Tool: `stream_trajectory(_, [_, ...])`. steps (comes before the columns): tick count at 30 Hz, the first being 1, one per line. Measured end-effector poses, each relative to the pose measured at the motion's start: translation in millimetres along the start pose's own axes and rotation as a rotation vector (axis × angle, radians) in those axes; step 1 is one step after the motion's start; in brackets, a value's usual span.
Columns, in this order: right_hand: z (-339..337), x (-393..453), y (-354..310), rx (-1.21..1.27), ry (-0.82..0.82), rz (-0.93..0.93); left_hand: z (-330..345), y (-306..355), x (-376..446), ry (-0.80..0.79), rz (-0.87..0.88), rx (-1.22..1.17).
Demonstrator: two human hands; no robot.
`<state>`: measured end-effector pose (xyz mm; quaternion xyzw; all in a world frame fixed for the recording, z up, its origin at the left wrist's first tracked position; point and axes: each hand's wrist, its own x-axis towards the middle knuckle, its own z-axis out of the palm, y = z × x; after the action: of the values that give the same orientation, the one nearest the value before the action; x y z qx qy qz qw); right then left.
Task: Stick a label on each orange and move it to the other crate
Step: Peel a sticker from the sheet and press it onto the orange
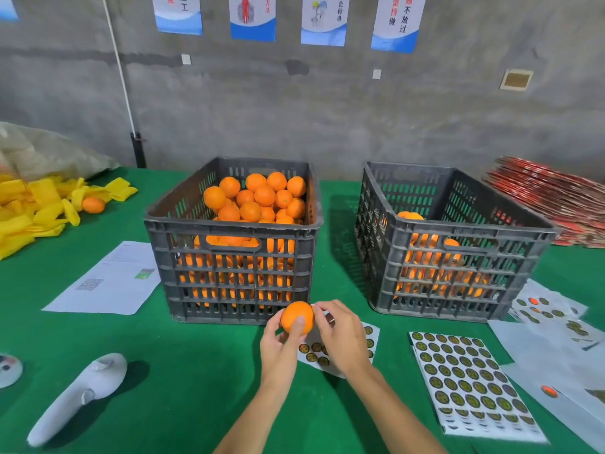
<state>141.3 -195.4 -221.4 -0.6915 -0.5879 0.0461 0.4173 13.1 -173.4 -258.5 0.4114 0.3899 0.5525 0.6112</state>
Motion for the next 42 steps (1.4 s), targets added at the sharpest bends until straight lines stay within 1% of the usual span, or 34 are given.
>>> stream_trajectory(5, [-10,-10,-15,0.035,0.072,-0.151,5,17,-4,-0.003,0.032,-0.059])
stream_trajectory(7, [-20,-13,-22,-0.012,0.082,-0.252,9,29,-6,0.005,0.066,-0.056])
stream_trajectory(10, [-40,-10,-30,-0.103,0.051,-0.396,21,52,-8,-0.008,0.144,-0.027])
stream_trajectory(12, [-57,0,-36,-0.058,-0.003,-0.436,35,73,-11,-0.052,0.218,-0.023])
stream_trajectory(13, [-68,7,-39,-0.026,-0.006,-0.457,43,84,-12,-0.071,0.249,-0.018])
stream_trajectory(15, [-88,25,-47,0.011,0.055,-0.505,60,108,-12,-0.096,0.321,0.026])
stream_trajectory(17, [-109,45,-54,0.023,0.142,-0.542,77,132,-6,-0.133,0.413,0.104])
stream_trajectory(20, [-139,75,-60,0.004,0.244,-0.518,98,169,13,-0.214,0.538,0.280])
stream_trajectory(21, [-148,84,-59,-0.013,0.283,-0.494,103,180,23,-0.206,0.615,0.368])
stream_trajectory(23, [-164,101,-52,-0.052,0.351,-0.434,109,197,46,-0.125,0.820,0.559])
stream_trajectory(24, [-171,109,-46,-0.079,0.374,-0.399,109,204,58,-0.085,0.896,0.633])
stream_trajectory(25, [-179,117,-40,-0.119,0.387,-0.361,108,211,71,-0.055,0.935,0.694])
stream_trajectory(26, [-187,124,-34,-0.167,0.393,-0.314,106,217,85,-0.034,0.939,0.756])
stream_trajectory(28, [-201,137,-20,-0.227,0.405,-0.201,99,225,114,-0.012,0.862,0.893])
stream_trajectory(30, [-213,147,-9,-0.168,0.431,-0.049,89,231,137,-0.059,0.769,0.999])
stream_trajectory(32, [-222,153,0,-0.104,0.420,0.058,78,235,152,-0.145,0.748,1.040])
stream_trajectory(34, [-225,155,8,-0.141,0.393,0.059,68,236,165,-0.198,0.773,1.076])
stream_trajectory(36, [-224,158,10,-0.148,0.390,0.015,56,236,180,-0.210,0.718,1.145])
stream_trajectory(38, [-217,163,6,-0.131,0.382,-0.058,45,236,194,-0.231,0.612,1.225])
stream_trajectory(42, [-188,176,-9,-0.087,0.364,-0.178,36,241,203,-0.328,0.331,1.291])
